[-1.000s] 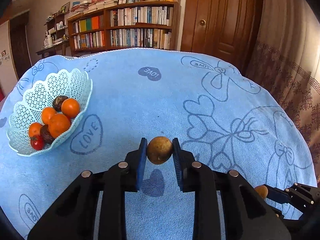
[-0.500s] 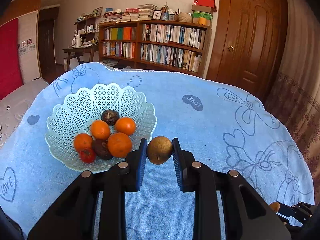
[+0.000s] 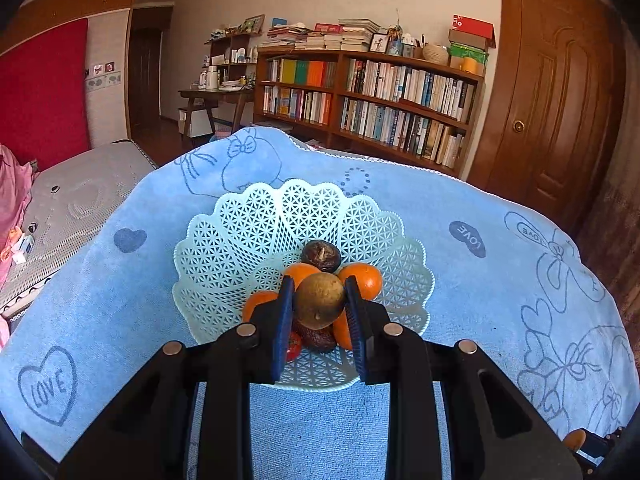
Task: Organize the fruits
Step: 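Carry the tan fruit into the basket and open the left tool, then carry the tan fruit into the basket and open the right tool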
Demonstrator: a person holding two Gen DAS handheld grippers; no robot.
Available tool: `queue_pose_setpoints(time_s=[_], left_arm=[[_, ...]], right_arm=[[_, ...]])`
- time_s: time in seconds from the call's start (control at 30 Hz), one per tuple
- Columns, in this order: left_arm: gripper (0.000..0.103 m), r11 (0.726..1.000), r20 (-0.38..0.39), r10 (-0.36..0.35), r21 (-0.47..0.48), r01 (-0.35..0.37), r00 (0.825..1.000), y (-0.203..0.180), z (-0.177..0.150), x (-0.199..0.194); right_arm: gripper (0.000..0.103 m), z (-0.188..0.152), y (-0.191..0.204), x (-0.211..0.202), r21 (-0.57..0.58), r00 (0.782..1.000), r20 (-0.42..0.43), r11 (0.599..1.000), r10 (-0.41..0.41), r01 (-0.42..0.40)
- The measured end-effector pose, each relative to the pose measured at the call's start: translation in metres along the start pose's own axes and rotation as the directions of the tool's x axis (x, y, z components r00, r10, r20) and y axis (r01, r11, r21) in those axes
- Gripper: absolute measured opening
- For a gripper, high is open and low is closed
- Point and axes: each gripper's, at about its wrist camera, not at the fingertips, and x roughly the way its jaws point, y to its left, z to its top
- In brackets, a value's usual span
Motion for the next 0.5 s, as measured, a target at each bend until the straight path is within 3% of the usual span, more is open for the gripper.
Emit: queue_pose_setpoints(time_s=[0.23, 0.3, 0.37, 0.5], left_arm=[[0.028, 1.0, 0.017, 0.008, -0.022, -0.008, 1.0, 0.009, -0.001, 0.0], [0.035, 1.0, 0.024, 0.004, -0.03, -0.003, 1.0, 0.011, -0.001, -0.003], [0.051, 0.999, 0.037, 0.008, -0.04, -0.007, 0.999, 0.014, -0.001, -0.007], [0.059, 0.998, 0.062, 0.018, -0.06, -0.014, 0.998, 0.021, -0.002, -0.016]], right_arm=[[0.029, 0.034, 0.029, 0.011, -0.055, 0.999, 0.014, 0.998, 0.043, -0.042], [0.029, 0.047, 0.038, 0.015, -0.067, 0.998, 0.021, 0.996, 0.06, -0.059], [0.029, 0.061, 0.046, 0.02, -0.072, 0.997, 0.027, 0.995, 0.078, -0.076], [0.029, 0.091, 0.061, 0.035, -0.075, 0.994, 0.037, 0.992, 0.1, -0.097]])
